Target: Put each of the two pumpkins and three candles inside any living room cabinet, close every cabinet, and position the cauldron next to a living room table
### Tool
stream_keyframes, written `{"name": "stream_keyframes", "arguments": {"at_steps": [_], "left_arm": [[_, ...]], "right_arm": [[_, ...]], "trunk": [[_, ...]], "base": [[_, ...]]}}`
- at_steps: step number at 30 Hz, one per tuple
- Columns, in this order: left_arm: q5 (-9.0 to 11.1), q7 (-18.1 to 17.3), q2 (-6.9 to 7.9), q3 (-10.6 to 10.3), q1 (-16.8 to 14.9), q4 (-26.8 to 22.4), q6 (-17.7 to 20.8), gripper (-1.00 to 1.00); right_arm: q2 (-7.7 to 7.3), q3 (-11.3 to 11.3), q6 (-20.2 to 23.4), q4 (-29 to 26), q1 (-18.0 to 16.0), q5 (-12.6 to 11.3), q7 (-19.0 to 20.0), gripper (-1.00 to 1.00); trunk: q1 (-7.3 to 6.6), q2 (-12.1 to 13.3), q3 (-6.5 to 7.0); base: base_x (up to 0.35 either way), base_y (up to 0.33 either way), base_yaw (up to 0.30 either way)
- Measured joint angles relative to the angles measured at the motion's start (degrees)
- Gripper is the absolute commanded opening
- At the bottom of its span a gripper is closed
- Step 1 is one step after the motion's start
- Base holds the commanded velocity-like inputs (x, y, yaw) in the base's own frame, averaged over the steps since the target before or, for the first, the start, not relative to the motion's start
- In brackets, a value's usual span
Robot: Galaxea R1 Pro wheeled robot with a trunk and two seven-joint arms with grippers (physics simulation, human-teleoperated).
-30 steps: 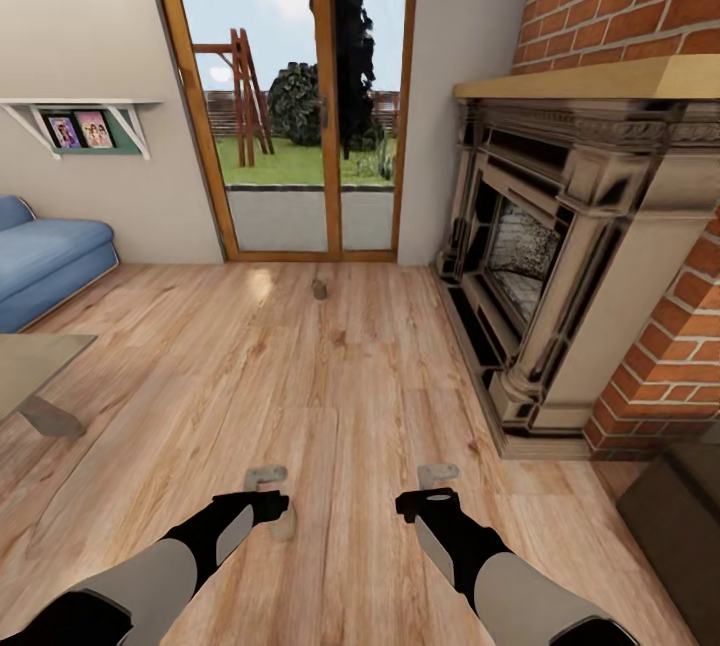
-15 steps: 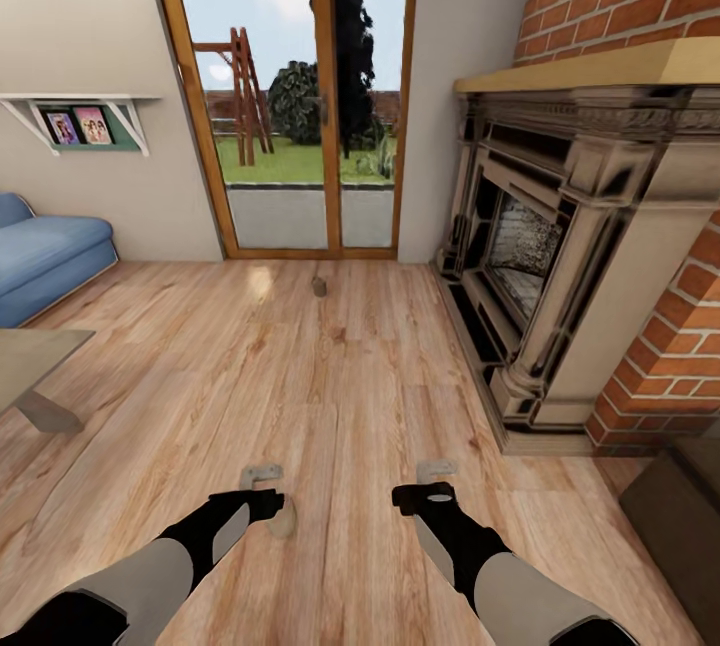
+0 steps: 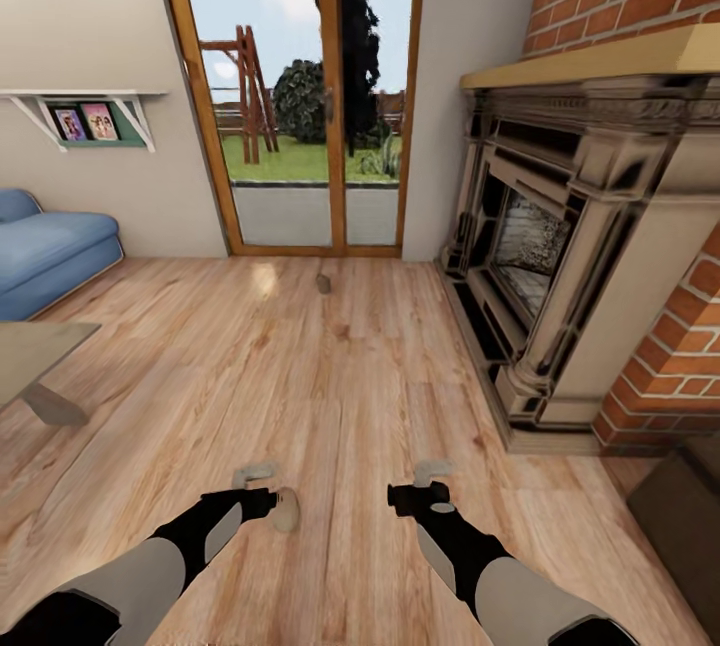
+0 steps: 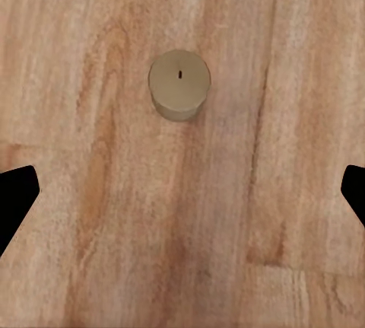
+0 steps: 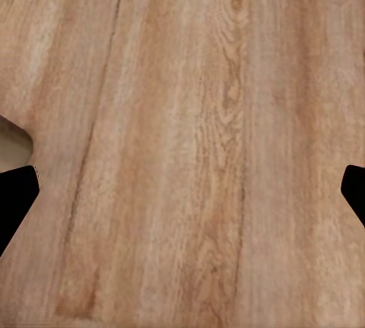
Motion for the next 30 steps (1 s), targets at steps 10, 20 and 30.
{"name": "stream_keyframes", "arguments": {"at_steps": [10,20,30], "left_arm": [[0.0,-0.3,0.74,0.0,0.0,-0.1,0.8,1.00],[-0.4,-0.5,0.27,-0.1,0.0,-1.0,1.6,1.00],[-1.0,-0.5,0.19,-0.5,0.0,-0.9,1.6,1.00]], "right_arm": [[0.00,0.2,3.2,0.2,0.0,0.1,0.2,1.00],[0.00,0.5,4.8,0.1,0.0,0.4,0.1,1.00],[0.00,0.3,0.8,0.2,0.0,0.4,0.1,1.00]], "trunk": [[2.20,-4.0,-2.50],[2.86,-5.2,-3.86],[2.83,-5.2,-4.22]], "base": [[0.000,0.000,0.177],[0.003,0.000,0.163],[0.291,0.000,0.021]]}}
